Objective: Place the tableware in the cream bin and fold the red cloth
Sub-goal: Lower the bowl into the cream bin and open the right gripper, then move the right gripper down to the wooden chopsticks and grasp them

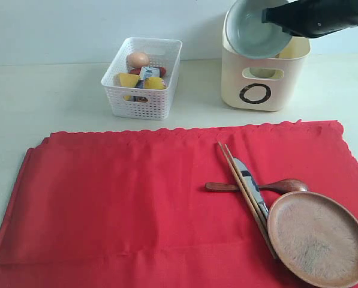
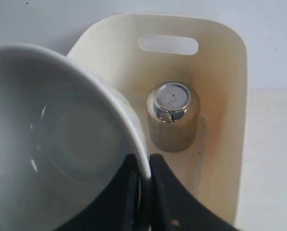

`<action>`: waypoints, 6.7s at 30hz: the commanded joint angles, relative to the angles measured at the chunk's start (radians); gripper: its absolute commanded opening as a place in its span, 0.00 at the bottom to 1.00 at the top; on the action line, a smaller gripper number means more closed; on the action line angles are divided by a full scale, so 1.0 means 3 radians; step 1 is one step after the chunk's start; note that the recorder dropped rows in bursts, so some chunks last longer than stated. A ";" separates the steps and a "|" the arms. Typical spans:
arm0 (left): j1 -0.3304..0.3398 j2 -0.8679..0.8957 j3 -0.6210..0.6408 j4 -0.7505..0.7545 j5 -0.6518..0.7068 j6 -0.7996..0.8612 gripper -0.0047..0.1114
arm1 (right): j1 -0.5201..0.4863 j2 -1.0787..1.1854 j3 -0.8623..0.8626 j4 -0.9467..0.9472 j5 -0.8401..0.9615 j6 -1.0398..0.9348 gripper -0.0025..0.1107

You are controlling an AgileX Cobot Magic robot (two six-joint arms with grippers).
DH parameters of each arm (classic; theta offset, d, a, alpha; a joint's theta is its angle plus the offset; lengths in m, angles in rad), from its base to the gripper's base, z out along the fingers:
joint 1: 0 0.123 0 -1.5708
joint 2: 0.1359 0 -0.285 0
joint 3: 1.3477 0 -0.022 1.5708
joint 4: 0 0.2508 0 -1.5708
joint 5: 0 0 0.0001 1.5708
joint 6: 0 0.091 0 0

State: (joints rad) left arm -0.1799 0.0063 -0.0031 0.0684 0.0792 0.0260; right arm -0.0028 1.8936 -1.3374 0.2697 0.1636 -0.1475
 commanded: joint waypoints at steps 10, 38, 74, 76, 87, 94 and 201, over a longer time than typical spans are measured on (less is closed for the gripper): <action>-0.0025 -0.0021 0.0010 0.0000 0.0004 0.0005 0.04 | -0.0017 0.0018 -0.0018 -0.0076 -0.0004 -0.0030 0.42; -0.0025 -0.0021 0.0010 0.0000 0.0004 0.0004 0.04 | 0.0080 -0.0969 0.0057 -0.0059 0.2271 -0.0496 0.45; -0.0025 -0.0021 0.0010 0.0000 0.0004 -0.0008 0.04 | 0.1068 0.0215 0.0483 -0.0157 0.1746 -0.0726 0.45; -0.0025 -0.0021 0.0010 0.0000 0.0004 -0.0008 0.04 | 0.1074 0.0258 0.0483 -0.0206 0.1699 -0.0726 0.45; -0.0025 -0.0021 0.0010 0.0000 0.0004 -0.0001 0.04 | 0.1074 0.0383 0.0477 -0.0235 0.1443 -0.0726 0.45; -0.0025 -0.0021 0.0010 0.0000 0.0004 -0.0009 0.04 | 0.1074 0.0478 0.0477 -0.0235 0.1422 -0.0726 0.45; -0.0025 -0.0021 0.0010 0.0000 0.0004 0.0014 0.04 | 0.1131 0.0212 0.0477 0.0040 0.1401 -0.0991 0.02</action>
State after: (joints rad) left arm -0.1799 0.0063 -0.0031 0.0684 0.0792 0.0276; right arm 0.3359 1.9835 -1.1955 0.2803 0.5800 -0.4334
